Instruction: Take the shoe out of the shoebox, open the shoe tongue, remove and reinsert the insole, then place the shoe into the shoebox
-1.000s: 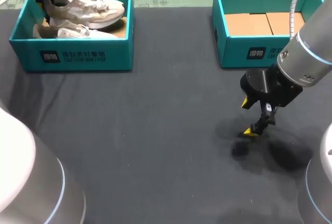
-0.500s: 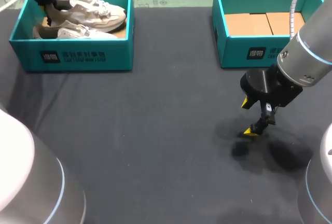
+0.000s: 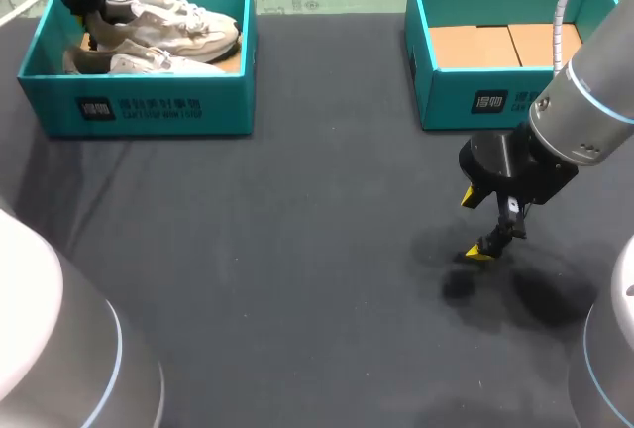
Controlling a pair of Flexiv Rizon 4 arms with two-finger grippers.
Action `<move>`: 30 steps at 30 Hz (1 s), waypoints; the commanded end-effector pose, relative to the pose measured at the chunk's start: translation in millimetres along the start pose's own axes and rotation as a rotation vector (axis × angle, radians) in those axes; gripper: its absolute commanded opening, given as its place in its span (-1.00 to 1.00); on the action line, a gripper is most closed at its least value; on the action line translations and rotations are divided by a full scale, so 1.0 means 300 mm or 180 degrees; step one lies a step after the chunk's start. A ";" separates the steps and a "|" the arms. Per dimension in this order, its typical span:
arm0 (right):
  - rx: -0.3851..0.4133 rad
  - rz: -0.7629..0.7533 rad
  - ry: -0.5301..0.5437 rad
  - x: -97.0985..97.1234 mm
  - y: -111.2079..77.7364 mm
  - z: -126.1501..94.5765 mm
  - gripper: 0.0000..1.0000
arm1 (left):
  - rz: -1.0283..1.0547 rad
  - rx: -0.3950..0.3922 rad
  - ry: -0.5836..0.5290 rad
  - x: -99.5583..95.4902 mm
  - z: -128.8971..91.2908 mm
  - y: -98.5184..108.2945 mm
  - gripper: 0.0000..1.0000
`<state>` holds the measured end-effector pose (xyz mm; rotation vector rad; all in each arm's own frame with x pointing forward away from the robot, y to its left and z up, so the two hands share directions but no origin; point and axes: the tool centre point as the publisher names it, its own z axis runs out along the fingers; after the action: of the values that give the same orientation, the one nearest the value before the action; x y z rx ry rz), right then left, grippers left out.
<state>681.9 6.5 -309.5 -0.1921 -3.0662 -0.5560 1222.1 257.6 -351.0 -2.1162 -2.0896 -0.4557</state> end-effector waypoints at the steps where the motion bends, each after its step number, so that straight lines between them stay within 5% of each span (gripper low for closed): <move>1: 0.0001 0.0002 -0.0008 0.004 -0.001 0.002 1.00 | 0.0062 0.0017 -0.0050 -0.001 0.022 0.021 -1.00; 4: 0.0001 0.0002 -0.0008 0.004 -0.001 0.002 1.00 | 0.0131 0.0036 -0.0109 -0.007 0.026 0.021 -1.00; 10: 0.0001 0.0002 -0.0008 0.004 -0.001 0.002 1.00 | 0.0145 0.0033 -0.0166 -0.008 0.011 0.015 -0.13; 19: 0.0001 0.0002 -0.0008 0.004 -0.001 0.002 1.00 | 0.0126 -0.0055 -0.0344 0.013 -0.068 0.020 0.25; 23: 0.0001 0.0002 -0.0008 0.004 -0.001 0.002 1.00 | 0.0137 -0.0113 -0.0424 0.017 -0.128 0.015 0.64; 30: 0.0001 0.0002 -0.0008 0.004 -0.001 0.002 1.00 | 0.0179 -0.0173 -0.0650 0.023 -0.255 -0.025 0.77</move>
<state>682.0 6.5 -309.5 -0.1922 -3.0662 -0.5560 1228.7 240.3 -300.2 -2.3134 -2.1339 -0.2902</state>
